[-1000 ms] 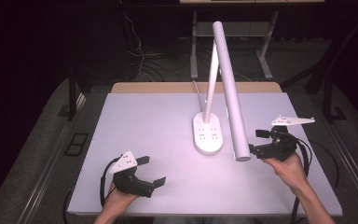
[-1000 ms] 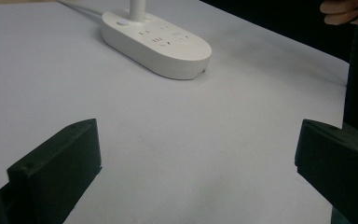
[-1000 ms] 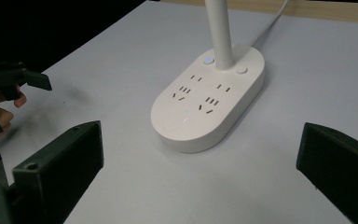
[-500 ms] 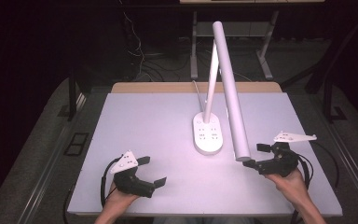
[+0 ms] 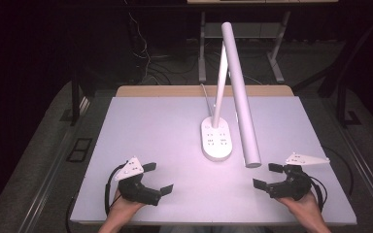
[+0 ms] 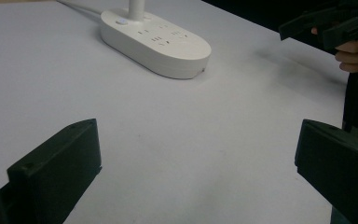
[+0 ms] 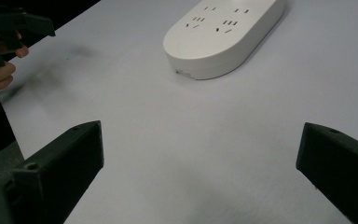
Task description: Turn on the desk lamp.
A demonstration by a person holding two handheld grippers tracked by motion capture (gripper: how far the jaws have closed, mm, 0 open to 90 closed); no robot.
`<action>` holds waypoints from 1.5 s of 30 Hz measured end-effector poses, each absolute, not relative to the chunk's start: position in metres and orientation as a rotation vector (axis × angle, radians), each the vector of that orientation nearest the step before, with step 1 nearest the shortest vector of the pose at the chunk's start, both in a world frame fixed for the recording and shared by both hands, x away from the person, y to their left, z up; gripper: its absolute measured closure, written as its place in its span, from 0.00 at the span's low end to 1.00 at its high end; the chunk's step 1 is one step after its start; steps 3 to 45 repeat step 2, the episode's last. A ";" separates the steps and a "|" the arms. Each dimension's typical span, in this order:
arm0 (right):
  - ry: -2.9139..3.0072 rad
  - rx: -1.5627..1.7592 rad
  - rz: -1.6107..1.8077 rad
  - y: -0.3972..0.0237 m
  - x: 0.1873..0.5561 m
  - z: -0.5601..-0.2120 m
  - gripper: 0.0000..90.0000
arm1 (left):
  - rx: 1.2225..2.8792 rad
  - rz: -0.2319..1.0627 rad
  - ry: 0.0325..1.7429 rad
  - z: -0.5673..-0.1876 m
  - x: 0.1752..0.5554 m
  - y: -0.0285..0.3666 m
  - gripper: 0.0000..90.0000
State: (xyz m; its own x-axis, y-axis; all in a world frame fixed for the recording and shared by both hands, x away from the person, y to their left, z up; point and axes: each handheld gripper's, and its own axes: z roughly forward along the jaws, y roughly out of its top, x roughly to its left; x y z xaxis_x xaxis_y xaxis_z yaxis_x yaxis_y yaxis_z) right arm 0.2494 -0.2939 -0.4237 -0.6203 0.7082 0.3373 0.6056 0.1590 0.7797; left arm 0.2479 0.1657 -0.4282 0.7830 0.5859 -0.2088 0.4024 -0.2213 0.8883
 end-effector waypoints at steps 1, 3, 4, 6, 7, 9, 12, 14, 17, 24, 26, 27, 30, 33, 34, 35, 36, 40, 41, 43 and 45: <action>2.311 1.318 1.465 -0.294 0.248 -0.424 0.00 | 1.850 0.203 0.757 -0.428 0.248 0.166 0.00; 2.307 1.313 1.464 -0.294 0.247 -0.425 0.00 | 1.850 0.204 0.757 -0.428 0.249 0.166 0.00; 2.307 1.313 1.464 -0.294 0.247 -0.425 0.00 | 1.850 0.204 0.757 -0.428 0.249 0.166 0.00; 2.307 1.313 1.464 -0.294 0.247 -0.425 0.00 | 1.850 0.204 0.757 -0.428 0.249 0.166 0.00; 2.307 1.313 1.464 -0.294 0.247 -0.425 0.00 | 1.850 0.204 0.757 -0.428 0.249 0.166 0.00; 2.307 1.313 1.464 -0.294 0.247 -0.425 0.00 | 1.850 0.204 0.757 -0.428 0.249 0.166 0.00; 2.307 1.313 1.464 -0.294 0.247 -0.425 0.00 | 1.850 0.204 0.757 -0.428 0.249 0.166 0.00; 2.307 1.313 1.464 -0.294 0.247 -0.425 0.00 | 1.850 0.204 0.757 -0.428 0.249 0.166 0.00; 2.307 1.313 1.464 -0.294 0.247 -0.425 0.00 | 1.850 0.204 0.757 -0.428 0.249 0.166 0.00; 2.307 1.313 1.464 -0.294 0.247 -0.425 0.00 | 1.850 0.204 0.757 -0.428 0.249 0.166 0.00; 2.307 1.313 1.464 -0.294 0.247 -0.425 0.00 | 1.850 0.204 0.757 -0.428 0.249 0.166 0.00; 2.307 1.313 1.464 -0.294 0.247 -0.425 0.00 | 1.850 0.204 0.757 -0.428 0.249 0.166 0.00; 2.307 1.313 1.464 -0.294 0.247 -0.425 0.00 | 1.850 0.204 0.757 -0.428 0.249 0.166 0.00; 2.307 1.313 1.464 -0.294 0.247 -0.425 0.00 | 1.850 0.204 0.757 -0.428 0.249 0.166 0.00; 2.307 1.313 1.464 -0.294 0.247 -0.425 0.00 | 1.850 0.204 0.757 -0.428 0.249 0.166 0.00; 2.307 1.313 1.464 -0.294 0.247 -0.425 0.00 | 1.850 0.204 0.757 -0.428 0.249 0.166 0.00; 2.307 1.313 1.464 -0.294 0.247 -0.425 0.00 | 1.850 0.204 0.757 -0.428 0.249 0.166 0.00; 2.307 1.313 1.464 -0.294 0.247 -0.425 0.00 | 1.850 0.204 0.757 -0.428 0.249 0.166 0.00; 2.307 1.313 1.464 -0.294 0.247 -0.425 0.00 | 1.850 0.204 0.757 -0.428 0.249 0.166 0.00; 2.307 1.313 1.464 -0.294 0.247 -0.425 0.00 | 1.850 0.204 0.757 -0.428 0.249 0.166 0.00; 2.307 1.313 1.464 -0.294 0.247 -0.425 0.00 | 1.850 0.204 0.757 -0.428 0.249 0.166 0.00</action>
